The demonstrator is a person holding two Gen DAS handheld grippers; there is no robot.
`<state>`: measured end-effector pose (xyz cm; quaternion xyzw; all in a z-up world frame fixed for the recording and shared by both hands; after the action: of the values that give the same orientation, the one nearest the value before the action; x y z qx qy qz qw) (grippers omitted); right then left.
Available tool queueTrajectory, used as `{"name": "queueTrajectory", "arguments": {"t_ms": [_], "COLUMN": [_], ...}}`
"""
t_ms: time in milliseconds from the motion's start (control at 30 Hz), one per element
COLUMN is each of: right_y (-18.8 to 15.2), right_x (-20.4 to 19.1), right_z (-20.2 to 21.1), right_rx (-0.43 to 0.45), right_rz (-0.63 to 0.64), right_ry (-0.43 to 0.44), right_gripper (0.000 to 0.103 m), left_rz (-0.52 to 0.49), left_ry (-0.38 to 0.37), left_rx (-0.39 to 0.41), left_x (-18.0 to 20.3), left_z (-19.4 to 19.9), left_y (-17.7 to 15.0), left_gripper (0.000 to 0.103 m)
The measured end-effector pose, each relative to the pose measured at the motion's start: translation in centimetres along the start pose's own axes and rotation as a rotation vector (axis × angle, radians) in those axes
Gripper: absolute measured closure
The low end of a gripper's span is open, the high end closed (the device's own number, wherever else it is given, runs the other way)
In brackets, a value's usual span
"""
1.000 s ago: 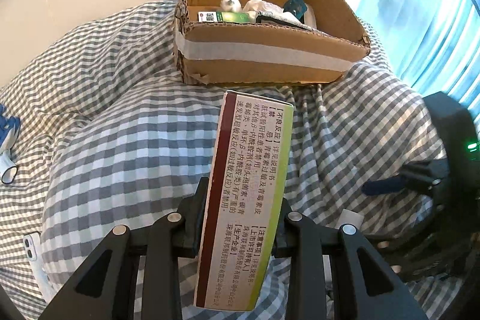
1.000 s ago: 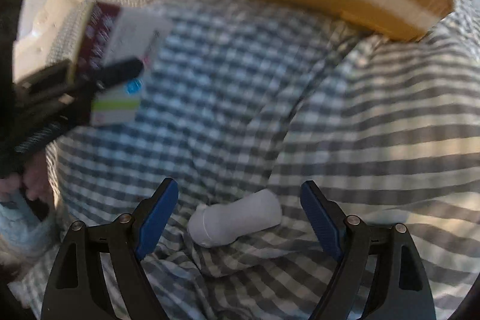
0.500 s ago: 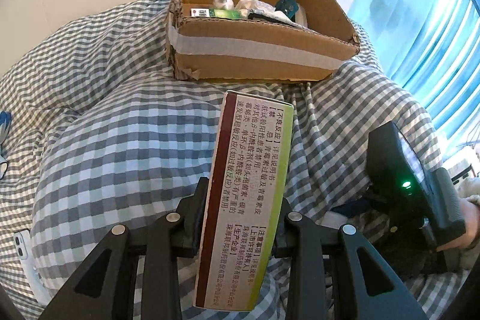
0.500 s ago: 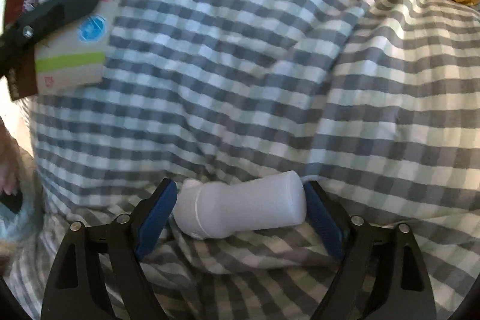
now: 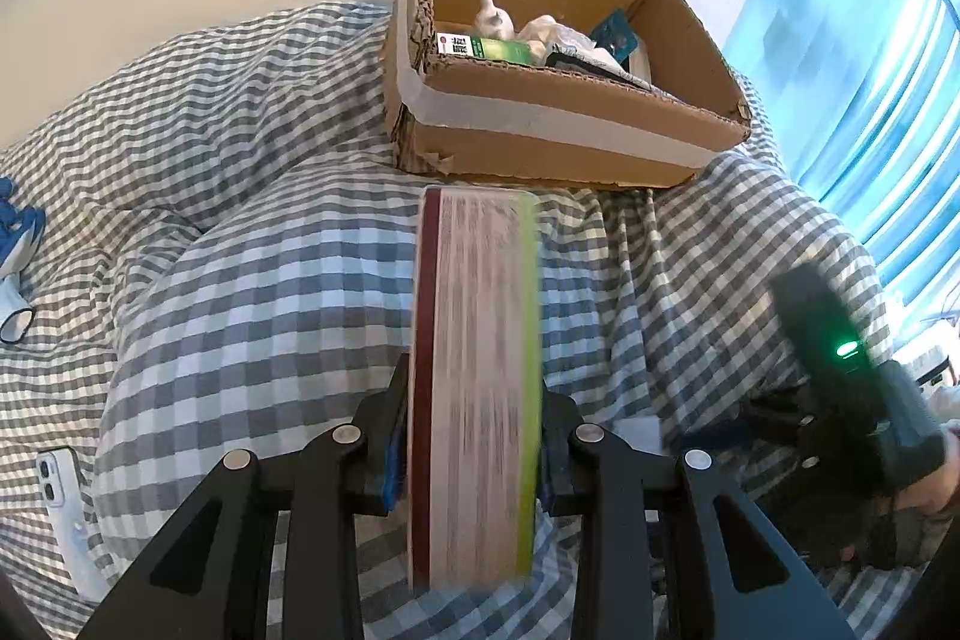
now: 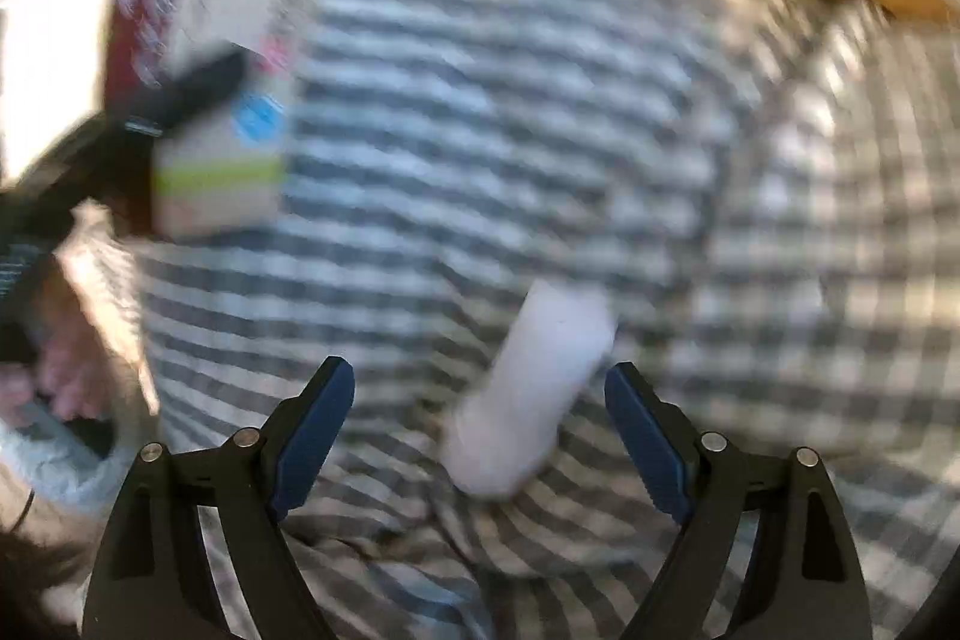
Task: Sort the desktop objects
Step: 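Grasp the white cylindrical bottle with the right gripper while the left holds the medicine box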
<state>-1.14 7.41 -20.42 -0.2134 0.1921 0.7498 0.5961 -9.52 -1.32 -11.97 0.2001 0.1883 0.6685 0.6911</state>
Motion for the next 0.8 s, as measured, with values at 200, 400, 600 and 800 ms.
{"name": "queueTrajectory", "arguments": {"t_ms": [200,400,600,800], "right_y": [-0.5,0.8,1.4,2.8], "right_x": [0.2,-1.2,-2.4,-4.7], "right_z": [-2.8,-5.0,-2.7,1.9], "right_rx": [-0.047,-0.015,0.087,0.234], "right_rz": [-0.029,-0.029,0.019,0.157], "right_ry": [0.047,0.046,0.017,-0.127], "right_gripper": [0.018,0.057,0.064,0.071], "left_rz": [-0.003,-0.026,-0.041,-0.065], "left_ry": [-0.012,-0.001,0.014,0.039], "left_rx": [0.0,-0.034,-0.072,-0.017], "left_x": [0.0,0.8,1.3,2.1], "left_z": [0.1,-1.5,-5.0,-4.3], "left_y": [-0.1,-0.4,0.3,0.9], "left_gripper": [0.071,0.071,0.071,0.074]}}
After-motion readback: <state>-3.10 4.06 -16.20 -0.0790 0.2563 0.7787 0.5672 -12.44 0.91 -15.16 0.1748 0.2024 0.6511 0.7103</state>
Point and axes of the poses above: each gripper's, at about its wrist camera, not at the fingertips, and z roughly against the way its jaws point, x to its right, y to its top, the point moved 9 cm from there along -z, roughly the way its jaws point, and after that the axes turned 9 degrees about y, right-handed, at the moved point
